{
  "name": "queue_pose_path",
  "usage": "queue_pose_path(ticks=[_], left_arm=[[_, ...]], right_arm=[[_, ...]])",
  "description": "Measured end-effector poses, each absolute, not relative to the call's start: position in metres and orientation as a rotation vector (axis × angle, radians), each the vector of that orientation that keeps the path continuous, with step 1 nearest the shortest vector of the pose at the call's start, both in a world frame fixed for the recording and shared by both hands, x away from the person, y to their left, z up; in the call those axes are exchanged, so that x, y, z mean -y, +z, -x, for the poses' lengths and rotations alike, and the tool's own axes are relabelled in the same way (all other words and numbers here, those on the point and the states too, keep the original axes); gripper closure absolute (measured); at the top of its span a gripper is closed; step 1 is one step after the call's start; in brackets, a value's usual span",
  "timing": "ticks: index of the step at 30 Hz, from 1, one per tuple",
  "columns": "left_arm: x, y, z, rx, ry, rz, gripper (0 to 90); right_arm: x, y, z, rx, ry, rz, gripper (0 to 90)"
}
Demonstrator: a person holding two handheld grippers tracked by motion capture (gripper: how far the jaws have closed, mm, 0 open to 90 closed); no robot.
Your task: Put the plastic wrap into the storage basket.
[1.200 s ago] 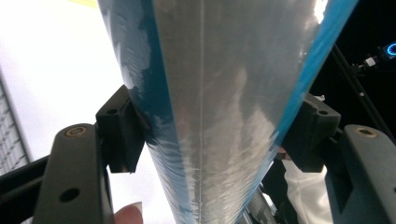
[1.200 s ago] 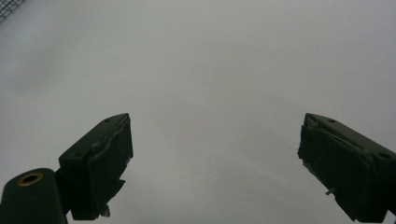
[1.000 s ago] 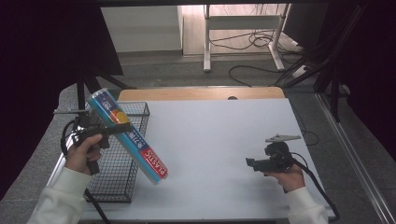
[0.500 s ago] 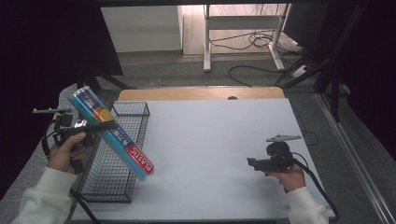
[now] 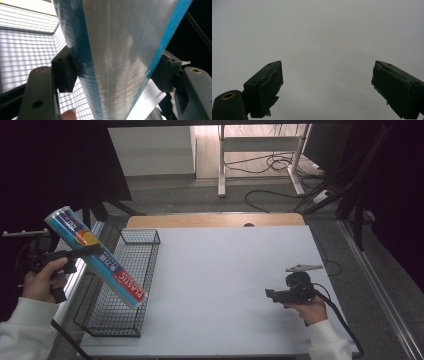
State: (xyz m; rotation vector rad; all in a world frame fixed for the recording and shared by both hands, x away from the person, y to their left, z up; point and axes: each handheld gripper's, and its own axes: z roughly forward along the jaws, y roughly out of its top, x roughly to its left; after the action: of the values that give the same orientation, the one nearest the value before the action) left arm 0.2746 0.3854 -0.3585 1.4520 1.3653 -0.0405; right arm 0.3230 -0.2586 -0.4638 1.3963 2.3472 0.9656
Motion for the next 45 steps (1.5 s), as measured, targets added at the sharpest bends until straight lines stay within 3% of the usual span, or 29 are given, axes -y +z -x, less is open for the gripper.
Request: queue_pose_path(ticks=[17, 45], left_arm=[[-0.41, -0.374, -0.273, -1.467, 0.02, -1.513, 32.3], [-0.383, -0.411, -0.291, -1.52, -0.027, -1.666, 32.2]], right_arm=[[0.261, -0.466, -0.325, -2.333, 0.96, -1.419, 10.3], [0.264, -0.467, -0.326, -2.318, 0.957, -1.436, 10.3]])
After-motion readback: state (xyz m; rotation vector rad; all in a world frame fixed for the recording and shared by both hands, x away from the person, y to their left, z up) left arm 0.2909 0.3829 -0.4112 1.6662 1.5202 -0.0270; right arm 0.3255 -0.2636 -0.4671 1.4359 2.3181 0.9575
